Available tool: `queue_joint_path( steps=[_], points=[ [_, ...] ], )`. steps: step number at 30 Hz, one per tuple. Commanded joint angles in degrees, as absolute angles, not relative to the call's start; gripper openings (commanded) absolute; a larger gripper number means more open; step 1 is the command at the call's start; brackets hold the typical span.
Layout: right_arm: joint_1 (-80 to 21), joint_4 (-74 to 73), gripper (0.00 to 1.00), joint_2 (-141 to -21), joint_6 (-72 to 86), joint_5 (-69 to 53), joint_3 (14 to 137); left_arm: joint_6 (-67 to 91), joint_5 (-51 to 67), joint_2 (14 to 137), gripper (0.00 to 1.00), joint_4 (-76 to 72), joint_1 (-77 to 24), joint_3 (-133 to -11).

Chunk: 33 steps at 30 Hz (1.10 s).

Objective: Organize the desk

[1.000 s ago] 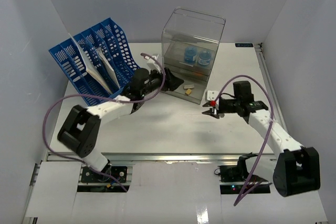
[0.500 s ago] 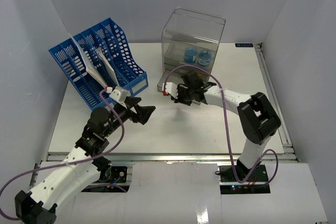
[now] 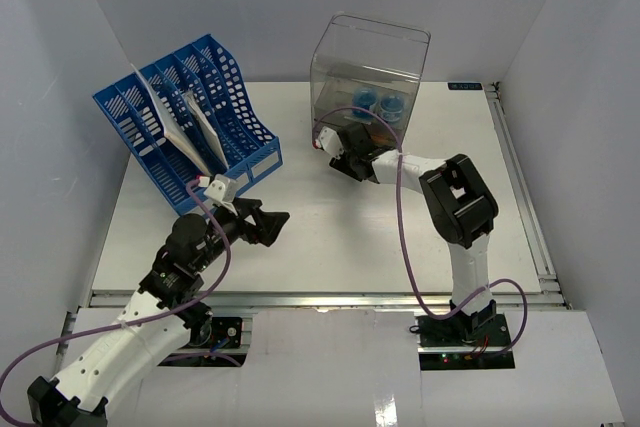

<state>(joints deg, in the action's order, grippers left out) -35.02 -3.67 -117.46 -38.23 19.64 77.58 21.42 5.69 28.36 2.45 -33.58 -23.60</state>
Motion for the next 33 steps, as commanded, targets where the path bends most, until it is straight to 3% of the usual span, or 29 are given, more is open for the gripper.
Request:
queue_joint_path(
  steps=[1, 5, 9, 10, 11, 13, 18, 22, 26, 33],
  points=[
    [-33.9, 2.0, 0.68, -116.8, -40.5, 22.1, 78.3, 22.0, 5.2, 28.1, 0.98, 2.8, -33.5, -22.9],
    [-33.9, -2.0, 0.73, -108.9, -39.8, 8.9, 73.3, 21.7, 5.6, 27.4, 0.98, 2.8, -33.5, -23.0],
    [-33.4, -5.0, 0.85, -94.7, -38.4, -10.6, 62.7, 21.8, 6.9, 27.2, 0.98, 0.7, -33.5, -22.0],
    [-32.9, -5.1, 0.93, -91.5, -37.4, -12.3, 62.2, 21.9, 7.2, 27.2, 0.98, 0.5, -33.5, -21.7],
    [-31.9, -4.8, 0.92, -87.6, -35.1, -13.0, 60.2, 22.5, 7.0, 27.3, 0.98, -0.1, -33.5, -21.4],
    [-29.5, -4.6, 0.9, -81.0, -31.3, -12.4, 58.6, 23.1, 7.3, 27.4, 0.98, -0.5, -33.5, -21.4],
    [-10.8, -5.8, 0.9, -64.5, -16.3, -14.0, 53.8, 22.1, 9.2, 27.2, 0.98, 5.3, -33.5, -27.8],
    [-2.0, -8.4, 0.9, -53.3, -14.8, -15.3, 47.9, 17.5, 9.7, 27.0, 0.98, 11.0, -33.5, -33.5],
    [-0.7, -9.8, 0.9, -43.8, -11.1, -2.2, 42.6, 13.7, 8.4, 26.9, 0.98, 16.2, -33.5, -35.7],
    [-0.7, -16.1, 0.9, -39.8, -6.3, 2.2, 40.3, 12.6, 6.0, 24.4, 0.98, 21.9, -33.5, -34.4]
  ],
)
